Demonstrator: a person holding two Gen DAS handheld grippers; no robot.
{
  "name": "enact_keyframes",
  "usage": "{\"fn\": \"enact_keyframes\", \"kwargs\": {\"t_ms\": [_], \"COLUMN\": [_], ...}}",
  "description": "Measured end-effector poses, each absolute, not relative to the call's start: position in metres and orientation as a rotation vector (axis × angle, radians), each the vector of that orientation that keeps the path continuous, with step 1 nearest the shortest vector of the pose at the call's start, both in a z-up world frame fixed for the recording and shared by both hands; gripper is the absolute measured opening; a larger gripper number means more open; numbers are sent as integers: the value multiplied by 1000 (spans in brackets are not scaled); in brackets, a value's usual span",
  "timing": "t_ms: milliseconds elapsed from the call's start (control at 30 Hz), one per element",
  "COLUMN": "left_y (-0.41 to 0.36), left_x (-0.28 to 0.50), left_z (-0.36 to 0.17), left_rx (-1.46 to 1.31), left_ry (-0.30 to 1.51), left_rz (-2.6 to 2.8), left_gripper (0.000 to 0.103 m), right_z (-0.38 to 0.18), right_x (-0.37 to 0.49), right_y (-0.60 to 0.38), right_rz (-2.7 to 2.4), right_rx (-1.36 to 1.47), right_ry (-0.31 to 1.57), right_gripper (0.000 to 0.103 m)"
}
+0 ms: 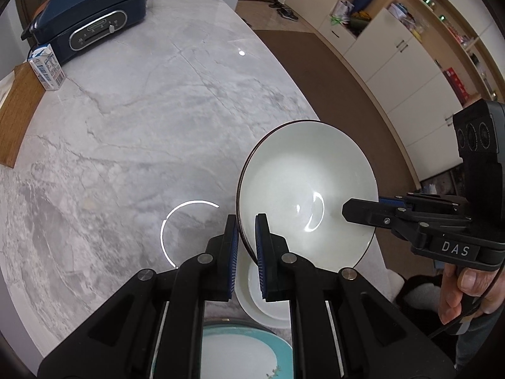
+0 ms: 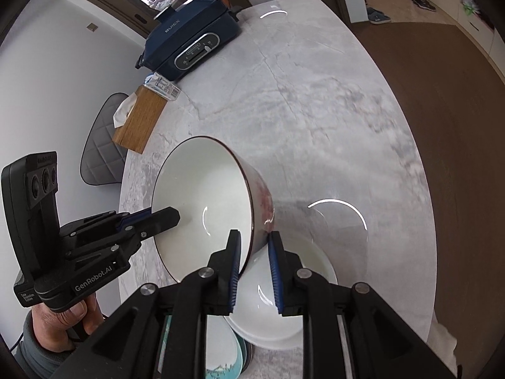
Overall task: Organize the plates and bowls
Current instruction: 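Carry the brown-rimmed bowl with the left tool onto the nested white bowls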
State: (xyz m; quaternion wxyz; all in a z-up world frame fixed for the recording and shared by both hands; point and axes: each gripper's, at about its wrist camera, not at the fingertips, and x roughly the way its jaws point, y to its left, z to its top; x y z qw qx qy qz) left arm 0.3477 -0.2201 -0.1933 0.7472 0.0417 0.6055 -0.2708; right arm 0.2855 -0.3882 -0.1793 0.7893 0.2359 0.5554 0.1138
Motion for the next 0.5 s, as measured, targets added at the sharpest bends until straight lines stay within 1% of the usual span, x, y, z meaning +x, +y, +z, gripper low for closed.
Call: {"fn": "enact_keyframes", "kwargs": {"t_ms": [233, 500], "left_y": [-226, -222], "left_x": [310, 294], "left_z": [-220, -247], "left_rx": [129, 158], "left_ry": [1380, 1429], "left_rz": [-610, -614], "left_gripper": [9, 9], "right_z": [-205, -223], "right_x": [245, 232], "right_y": [-387, -381], "right_rz": [204, 172], "right_rx": [543, 542], "right_ry": [1238, 1272], "right_gripper": [20, 20]}}
